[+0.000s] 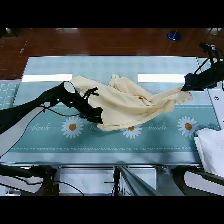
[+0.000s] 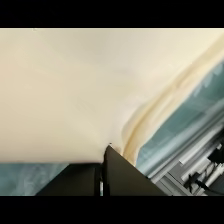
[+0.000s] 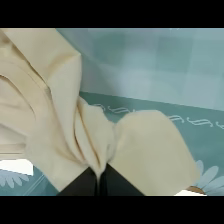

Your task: Fold the shirts.

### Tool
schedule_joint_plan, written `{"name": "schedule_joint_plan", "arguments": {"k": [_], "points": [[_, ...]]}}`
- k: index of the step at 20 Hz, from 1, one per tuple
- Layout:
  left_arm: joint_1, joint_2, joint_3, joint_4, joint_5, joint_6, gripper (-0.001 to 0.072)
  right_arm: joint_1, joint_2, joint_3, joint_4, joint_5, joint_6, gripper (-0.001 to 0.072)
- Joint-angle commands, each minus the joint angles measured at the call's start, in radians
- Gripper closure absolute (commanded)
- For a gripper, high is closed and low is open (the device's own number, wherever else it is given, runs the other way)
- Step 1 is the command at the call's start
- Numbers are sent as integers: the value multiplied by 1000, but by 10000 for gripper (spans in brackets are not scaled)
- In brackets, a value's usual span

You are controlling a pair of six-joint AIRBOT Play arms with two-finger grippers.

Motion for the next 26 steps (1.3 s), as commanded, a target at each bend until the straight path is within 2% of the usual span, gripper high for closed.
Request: {"name": "schedule_joint_plan", "arguments": {"k": [1,7,10,13,16,19,22,24,26], "points": [[-6,-10,29,-6,-103,29,684,0,0,0,-7,1,-8,686],[137,172,35,-6,-190,32,684,0,1,0,0,2,-8,686],[237,328,94,-6,-230,31,684,0,32,0,98,0,-17,687],[344,496,234,-6,-237,16,684,0,130,18,242,-16,-51,686],[420,635,468,-5,-236,-1,684,0,265,148,293,-43,-50,687],[469,713,751,-5,-235,-26,684,0,389,357,251,-113,-36,687],[491,743,1034,60,-228,-82,685,0,469,589,118,-163,32,687],[491,770,1126,104,-228,-97,684,0,497,703,47,-155,75,687],[491,826,1127,141,-238,-129,685,0,539,729,40,-148,116,687]]}}
